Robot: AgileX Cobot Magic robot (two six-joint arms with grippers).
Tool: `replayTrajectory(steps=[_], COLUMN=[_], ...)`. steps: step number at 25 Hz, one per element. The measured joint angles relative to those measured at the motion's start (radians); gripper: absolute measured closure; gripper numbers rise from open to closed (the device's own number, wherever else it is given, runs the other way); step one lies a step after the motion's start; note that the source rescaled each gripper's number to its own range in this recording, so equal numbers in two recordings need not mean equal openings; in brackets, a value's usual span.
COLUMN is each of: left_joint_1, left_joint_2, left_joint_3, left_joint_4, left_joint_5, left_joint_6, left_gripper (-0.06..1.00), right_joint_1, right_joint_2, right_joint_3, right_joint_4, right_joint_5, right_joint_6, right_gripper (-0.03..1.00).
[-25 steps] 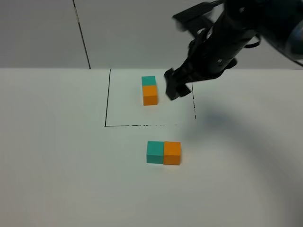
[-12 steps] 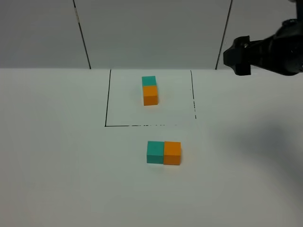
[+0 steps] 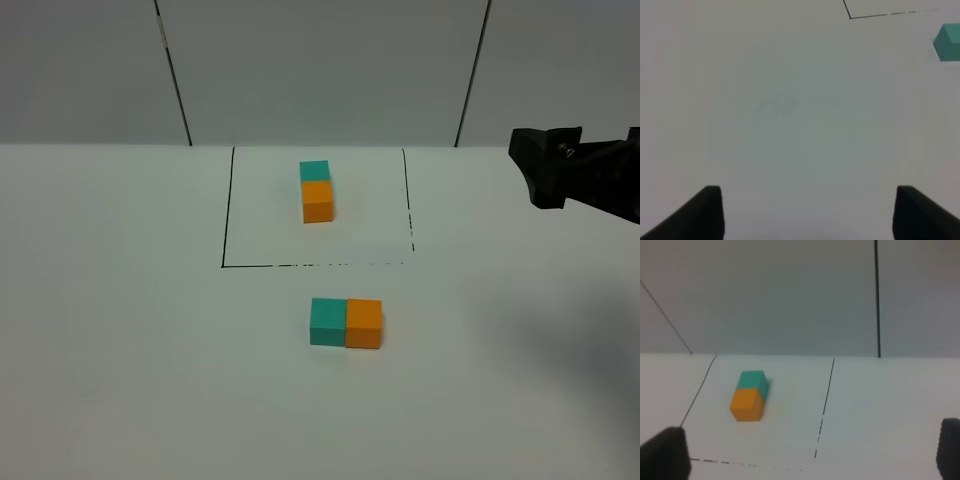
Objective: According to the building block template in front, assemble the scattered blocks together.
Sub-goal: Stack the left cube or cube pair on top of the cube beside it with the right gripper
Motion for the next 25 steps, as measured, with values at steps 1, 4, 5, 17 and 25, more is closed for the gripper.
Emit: replayTrajectory(steps=[1,4,5,17,25], left_joint_1=[0.0,0.0,0.0,0.0,0.0], left_joint_2=[0.0,0.0,0.0,0.0,0.0], left_joint_3=[0.0,0.0,0.0,0.0,0.0], left_joint_4=[0.0,0.0,0.0,0.0,0.0], left_joint_5=[0.0,0.0,0.0,0.0,0.0], left_joint_6=[0.0,0.0,0.0,0.0,0.0], left_gripper=[0.44,0.44,0.44,0.44,0.44], right_joint_1=[0.0,0.005,0.01,0.131,0.225], right_joint_2=[-0.005,-0.006,-0.004,0.312,0.617], right_joint_3=[0.002,0.003,0.003,-0.195,-0.444], right_joint_4=[-0.001,-0.012,-0.023,-0.264,-0.315], right_joint_5=[-0.001,-0.006,-0.009,0.2,0.418], right_joint_6=[0.0,0.0,-0.006,-0.272,-0.563], right_gripper=[-0.02,0.0,0.0,0.01,0.02])
